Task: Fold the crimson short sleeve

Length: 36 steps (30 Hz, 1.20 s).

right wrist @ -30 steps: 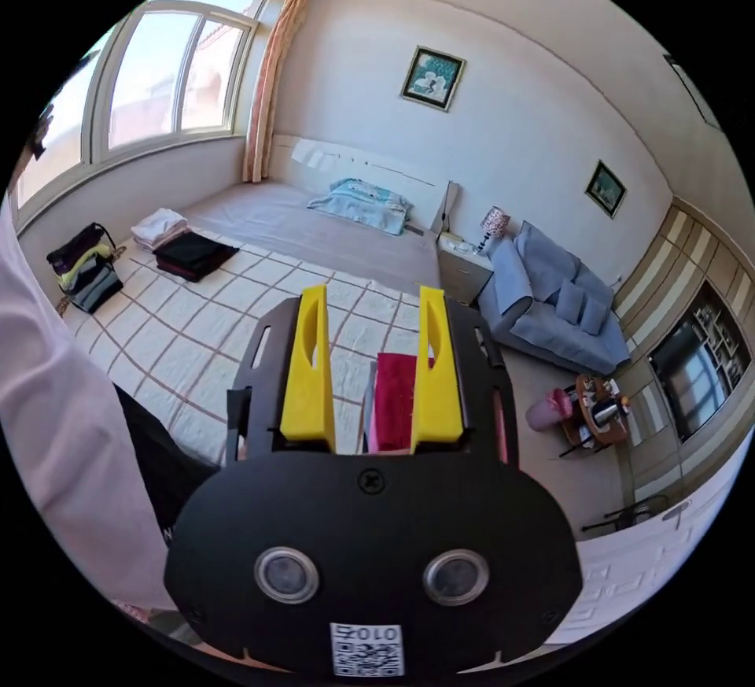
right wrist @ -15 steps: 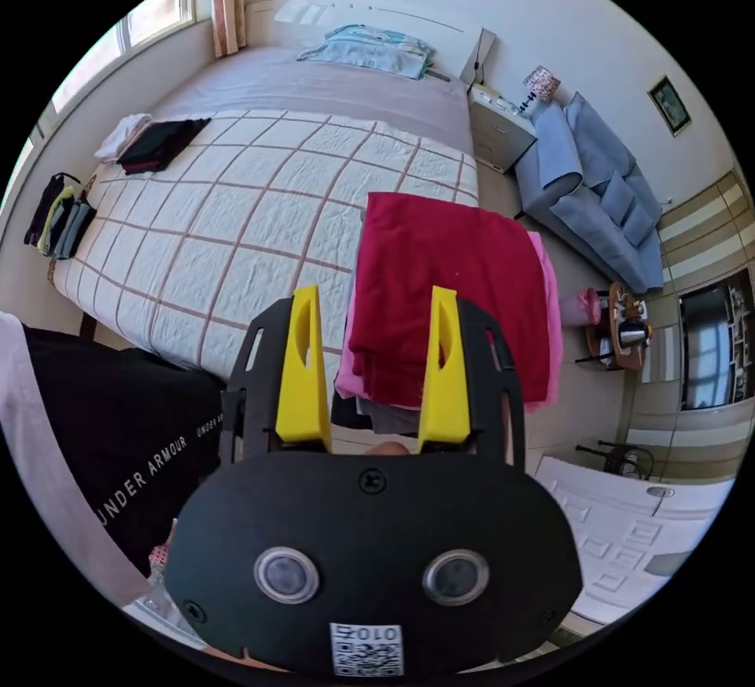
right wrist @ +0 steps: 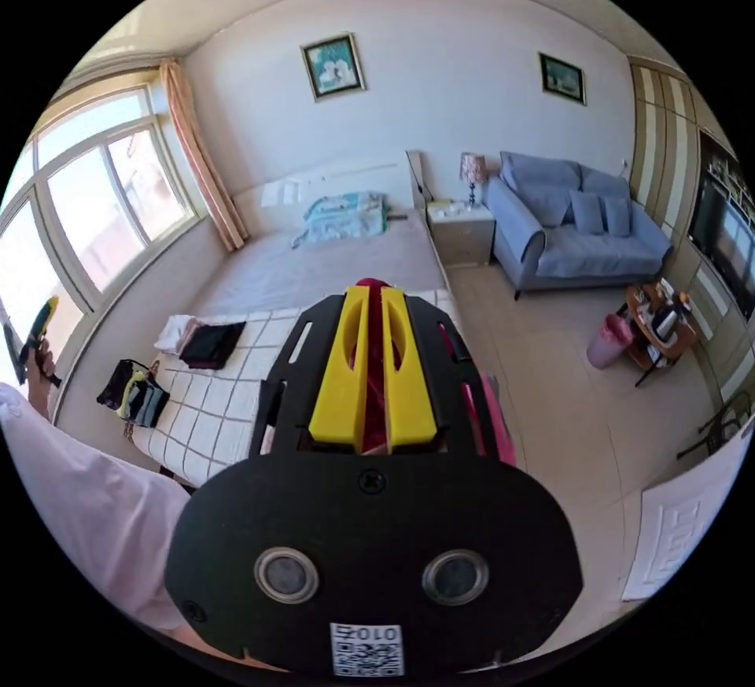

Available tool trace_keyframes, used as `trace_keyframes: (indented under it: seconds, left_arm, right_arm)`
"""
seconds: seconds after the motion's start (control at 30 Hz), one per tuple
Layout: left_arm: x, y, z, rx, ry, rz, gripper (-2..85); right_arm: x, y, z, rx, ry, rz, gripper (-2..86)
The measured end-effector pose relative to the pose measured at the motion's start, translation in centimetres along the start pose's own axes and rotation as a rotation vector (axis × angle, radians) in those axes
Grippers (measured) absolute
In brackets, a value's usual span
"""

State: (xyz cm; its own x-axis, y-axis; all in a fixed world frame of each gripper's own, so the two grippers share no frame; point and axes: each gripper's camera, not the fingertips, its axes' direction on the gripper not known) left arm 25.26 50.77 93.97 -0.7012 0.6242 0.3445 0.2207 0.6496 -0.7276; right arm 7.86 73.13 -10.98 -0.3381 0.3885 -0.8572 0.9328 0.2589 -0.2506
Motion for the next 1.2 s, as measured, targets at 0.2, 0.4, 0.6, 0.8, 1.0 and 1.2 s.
trace_keyframes:
  seconds: [0.2, 0.4, 0.6, 0.8, 1.0, 1.2]
  left_arm:
    - [2.2, -1.9, 2.7, -0.011, 0.157, 0.192, 10.0]
    - [0.8, -3.9, 2.4, 0.056, 0.347, 0.209, 11.9]
    - [-0.2, -4.0, 1.1, 0.078, 0.355, 0.269, 13.1]
    - [-3.6, -5.1, 0.0, 0.080, 0.042, 0.347, 7.5]
    - [-13.7, -7.5, -0.5, -0.037, 0.277, 0.348, 0.4]
    - [-24.2, -9.1, -1.2, -0.052, 0.764, 0.218, -0.2]
  right_arm:
    - [-6.7, -6.1, -6.7, 0.256, -0.254, -0.298, 4.4]
    - [-13.0, -10.5, -11.5, 0.349, -0.284, -0.458, 4.4]
    - [-20.7, -11.3, -10.3, 0.349, -0.387, -0.530, 4.4]
    - [-27.5, -11.6, -7.4, 0.286, -0.543, -0.637, 4.4]
    - [-28.3, -14.2, -3.9, 0.221, -0.626, -0.668, 4.4]
    - [-27.5, -17.6, 0.4, 0.149, -0.692, -0.702, 4.6]
